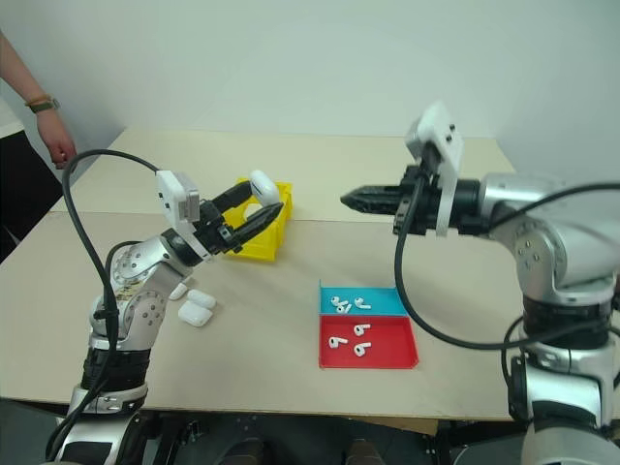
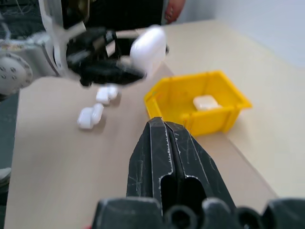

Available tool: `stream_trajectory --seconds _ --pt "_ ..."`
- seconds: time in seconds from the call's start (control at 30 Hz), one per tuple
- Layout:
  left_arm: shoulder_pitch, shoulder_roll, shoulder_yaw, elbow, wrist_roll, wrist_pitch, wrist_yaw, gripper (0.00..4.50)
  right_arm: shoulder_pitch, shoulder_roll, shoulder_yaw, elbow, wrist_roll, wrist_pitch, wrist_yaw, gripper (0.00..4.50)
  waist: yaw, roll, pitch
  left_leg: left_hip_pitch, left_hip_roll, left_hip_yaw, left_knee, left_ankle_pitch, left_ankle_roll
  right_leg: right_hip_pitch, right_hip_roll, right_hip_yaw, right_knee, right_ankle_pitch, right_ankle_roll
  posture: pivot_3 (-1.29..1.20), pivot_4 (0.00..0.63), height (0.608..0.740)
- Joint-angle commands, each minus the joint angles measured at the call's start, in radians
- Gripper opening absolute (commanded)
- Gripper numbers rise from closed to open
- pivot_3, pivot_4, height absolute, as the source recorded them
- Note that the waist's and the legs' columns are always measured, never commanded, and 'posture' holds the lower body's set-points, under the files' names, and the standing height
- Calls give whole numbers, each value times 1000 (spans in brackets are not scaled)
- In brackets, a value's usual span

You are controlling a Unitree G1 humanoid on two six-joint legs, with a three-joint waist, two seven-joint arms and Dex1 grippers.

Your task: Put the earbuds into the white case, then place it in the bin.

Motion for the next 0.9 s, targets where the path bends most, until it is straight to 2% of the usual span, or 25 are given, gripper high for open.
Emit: stream_trajectory --seconds 0.03,0.33,0.57,0.73,0.9 --pt "-47 -5 12 40 71 7 113 2781 18 1 2 -85 12 -3 -66 55 -3 0 0 0 0 0 0 0 0 0 0 0 0 0 0 0 150 740" --pt "-160 -75 16 277 180 -52 293 2781 9 25 25 -99 50 33 -175 55 2 0 0 -1 -1 -1 0 0 0 0 0 0 -1 0 1 0 150 740" --pt "-213 -97 20 434 219 -96 345 2781 8 13 22 -109 77 43 -195 55 2 0 0 -1 -1 -1 0 0 0 0 0 -1 -1 1 1 0 150 740" --pt "-241 -101 11 534 226 -117 326 2781 10 8 24 -113 91 44 -207 55 1 0 0 -1 -2 -1 0 0 0 0 0 -1 -1 0 1 0 150 740" --pt "-247 -98 6 562 232 -129 299 4397 15 6 25 -114 100 47 -210 0 1 0 0 -1 -2 -1 0 0 0 0 0 -1 -1 1 1 0 150 740"
